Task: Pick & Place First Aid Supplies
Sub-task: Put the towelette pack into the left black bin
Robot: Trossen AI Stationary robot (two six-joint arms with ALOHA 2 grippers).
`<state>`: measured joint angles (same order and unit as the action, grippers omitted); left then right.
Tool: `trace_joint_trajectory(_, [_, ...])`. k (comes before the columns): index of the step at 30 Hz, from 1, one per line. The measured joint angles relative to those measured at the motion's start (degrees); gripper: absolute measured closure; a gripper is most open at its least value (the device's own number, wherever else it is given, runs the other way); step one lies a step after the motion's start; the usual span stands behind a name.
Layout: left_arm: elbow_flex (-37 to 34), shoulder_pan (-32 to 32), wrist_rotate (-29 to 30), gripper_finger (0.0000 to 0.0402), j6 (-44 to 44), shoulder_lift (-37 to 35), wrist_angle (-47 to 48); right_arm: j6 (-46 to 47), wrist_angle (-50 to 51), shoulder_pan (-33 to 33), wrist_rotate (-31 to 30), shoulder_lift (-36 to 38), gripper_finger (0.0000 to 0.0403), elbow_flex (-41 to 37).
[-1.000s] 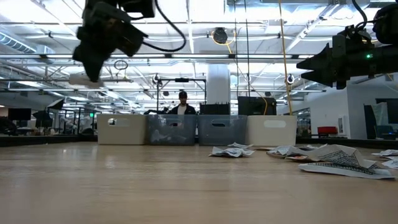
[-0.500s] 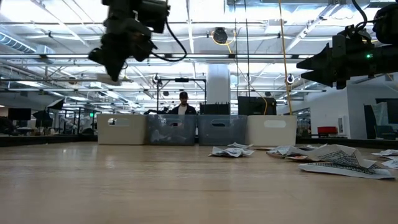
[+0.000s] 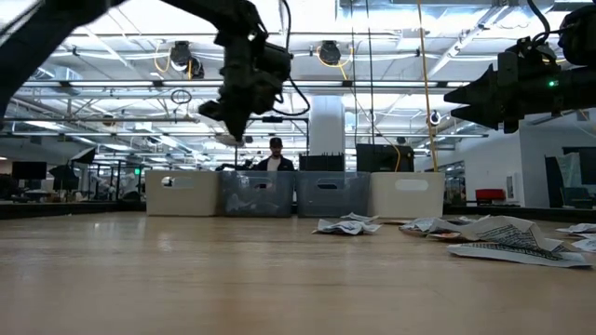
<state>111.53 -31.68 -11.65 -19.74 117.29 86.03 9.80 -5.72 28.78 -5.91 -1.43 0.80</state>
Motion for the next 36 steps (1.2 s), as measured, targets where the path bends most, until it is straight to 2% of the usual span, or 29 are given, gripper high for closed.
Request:
trace_joint_trajectory(5, [10.30,-2.08,0.24,0.0398,2.12,6.59,2.15,0.00,0.00,0.02,0.00,0.00,0.0105,0.01])
trace_joint_trajectory(9, [15.15,-3.17,1.67,0.0399,3.37,9.80,2.47,0.00,0.00,0.00,-0.01,0.00,0.0105,0.02])
trace_joint_trajectory(24, [15.38,-3.43,2.65,0.0397,4.95,19.66,-3.66,0.00,0.00,0.01,-0.02,0.01,0.0105,0.01])
trace_joint_trajectory(31, [15.31,-3.38,2.91,0.0350,4.58,20.42,-5.85,0.00,-0.02,0.00,-0.02,0.00,0.0105,0.02])
trace_joint_trajectory(36, [15.31,-3.38,2.43,0.0277,6.81,19.96,-6.64,0.00,-0.01,0.01,0.00,0.00,0.0105,0.02])
